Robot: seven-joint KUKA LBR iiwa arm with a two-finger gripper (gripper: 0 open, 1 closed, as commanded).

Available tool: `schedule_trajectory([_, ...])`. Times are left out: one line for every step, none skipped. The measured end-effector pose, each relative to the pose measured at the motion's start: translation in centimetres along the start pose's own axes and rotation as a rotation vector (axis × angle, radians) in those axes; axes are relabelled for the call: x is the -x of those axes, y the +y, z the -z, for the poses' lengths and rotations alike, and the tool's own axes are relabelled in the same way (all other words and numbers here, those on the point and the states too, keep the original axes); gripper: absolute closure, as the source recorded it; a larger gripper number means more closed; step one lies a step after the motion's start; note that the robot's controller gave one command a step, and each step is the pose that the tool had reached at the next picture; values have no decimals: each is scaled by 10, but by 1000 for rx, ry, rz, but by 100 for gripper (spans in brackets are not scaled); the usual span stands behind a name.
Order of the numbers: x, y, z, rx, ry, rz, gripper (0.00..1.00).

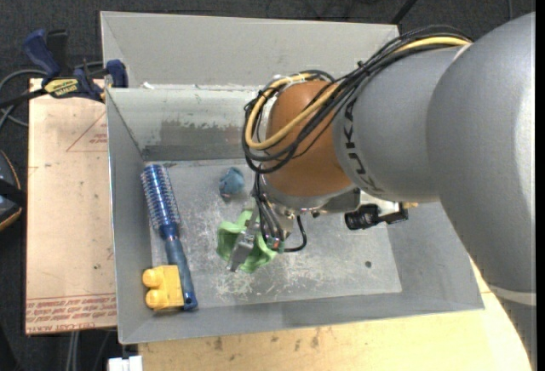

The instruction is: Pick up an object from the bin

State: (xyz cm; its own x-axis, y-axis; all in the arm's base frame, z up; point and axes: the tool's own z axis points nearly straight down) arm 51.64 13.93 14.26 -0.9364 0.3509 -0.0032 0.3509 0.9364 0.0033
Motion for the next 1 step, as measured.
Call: schedule_trajectory([1,1,22,0,1,2,100])
